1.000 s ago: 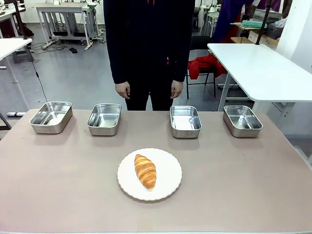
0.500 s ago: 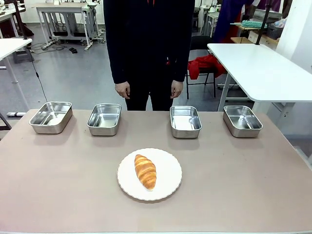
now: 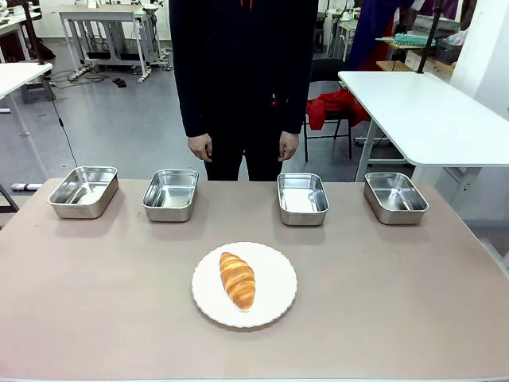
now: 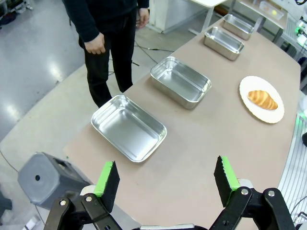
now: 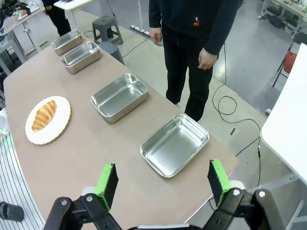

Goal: Place the bread in the container.
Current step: Place the Butter Roll into the Airtight Container indicated by the human.

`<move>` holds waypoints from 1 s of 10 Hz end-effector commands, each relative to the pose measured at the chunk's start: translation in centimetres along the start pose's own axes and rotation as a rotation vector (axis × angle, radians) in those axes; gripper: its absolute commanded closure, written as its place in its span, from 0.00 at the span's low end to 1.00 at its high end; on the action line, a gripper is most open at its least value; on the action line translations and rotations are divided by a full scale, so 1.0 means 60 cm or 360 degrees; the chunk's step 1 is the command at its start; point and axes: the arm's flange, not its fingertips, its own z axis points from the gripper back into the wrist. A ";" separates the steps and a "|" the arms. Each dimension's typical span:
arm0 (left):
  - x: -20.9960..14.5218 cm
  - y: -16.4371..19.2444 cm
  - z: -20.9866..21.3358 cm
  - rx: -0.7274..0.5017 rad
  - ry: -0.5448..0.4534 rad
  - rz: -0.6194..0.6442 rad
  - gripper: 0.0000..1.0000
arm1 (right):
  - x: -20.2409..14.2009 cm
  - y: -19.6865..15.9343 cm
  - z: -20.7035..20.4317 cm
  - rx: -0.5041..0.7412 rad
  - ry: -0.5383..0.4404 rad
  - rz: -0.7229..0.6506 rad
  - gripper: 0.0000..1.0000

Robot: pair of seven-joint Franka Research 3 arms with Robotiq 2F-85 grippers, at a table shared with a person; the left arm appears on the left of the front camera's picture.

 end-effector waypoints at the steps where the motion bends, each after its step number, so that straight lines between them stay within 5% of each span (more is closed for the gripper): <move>1: 0.000 -0.001 0.003 -0.0001 -0.0003 -0.0009 0.00 | 0.001 0.000 0.001 -0.0002 -0.0003 0.0001 0.02; 10: 0.000 -0.001 0.003 -0.0001 -0.0003 -0.0009 0.00 | 0.001 0.000 0.001 -0.0002 -0.0003 0.0001 0.02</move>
